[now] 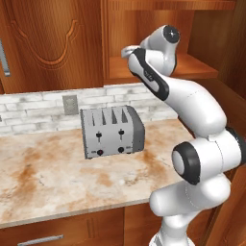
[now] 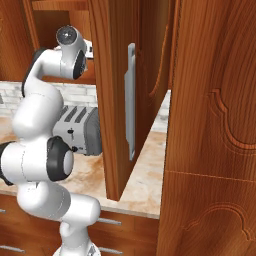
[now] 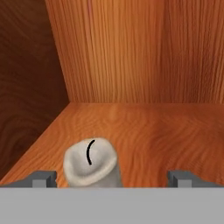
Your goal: Get the candle and the beer from the cabinet and move them to the dining counter.
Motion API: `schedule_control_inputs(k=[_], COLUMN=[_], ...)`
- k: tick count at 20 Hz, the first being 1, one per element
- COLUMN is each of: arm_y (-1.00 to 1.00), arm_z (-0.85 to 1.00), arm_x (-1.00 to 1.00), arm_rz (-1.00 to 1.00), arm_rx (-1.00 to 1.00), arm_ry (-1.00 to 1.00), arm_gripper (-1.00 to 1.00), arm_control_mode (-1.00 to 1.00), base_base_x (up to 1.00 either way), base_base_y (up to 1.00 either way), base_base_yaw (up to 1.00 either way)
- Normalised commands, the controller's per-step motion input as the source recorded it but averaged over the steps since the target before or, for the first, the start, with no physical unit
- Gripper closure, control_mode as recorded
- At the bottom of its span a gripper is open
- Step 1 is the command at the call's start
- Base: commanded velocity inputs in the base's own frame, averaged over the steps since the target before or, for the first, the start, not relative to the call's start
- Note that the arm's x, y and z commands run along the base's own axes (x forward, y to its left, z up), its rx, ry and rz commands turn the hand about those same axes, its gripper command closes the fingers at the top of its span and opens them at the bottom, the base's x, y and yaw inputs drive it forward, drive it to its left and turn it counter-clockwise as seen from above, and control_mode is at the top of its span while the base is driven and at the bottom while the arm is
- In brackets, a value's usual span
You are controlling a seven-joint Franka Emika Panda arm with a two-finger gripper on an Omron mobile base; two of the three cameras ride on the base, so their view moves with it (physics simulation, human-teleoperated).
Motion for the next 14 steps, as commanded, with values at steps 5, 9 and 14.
schedule_control_inputs(k=[5,9,14], arm_y=[0.03,0.00,0.00], arm_z=[-0.03,-0.06,-0.07], arm_x=[0.12,0.07,0.04], arm_rz=[0.00,0.00,0.00], arm_rx=[0.00,0.00,0.00], arm_ry=[0.01,0.00,0.00], arm_gripper=[-1.00,-1.00,-1.00], arm_control_mode=[-1.00,-1.00,-1.00], base_base_x=[0.00,0.00,0.00], base_base_y=[0.00,0.00,0.00], base_base_yaw=[0.00,0.00,0.00])
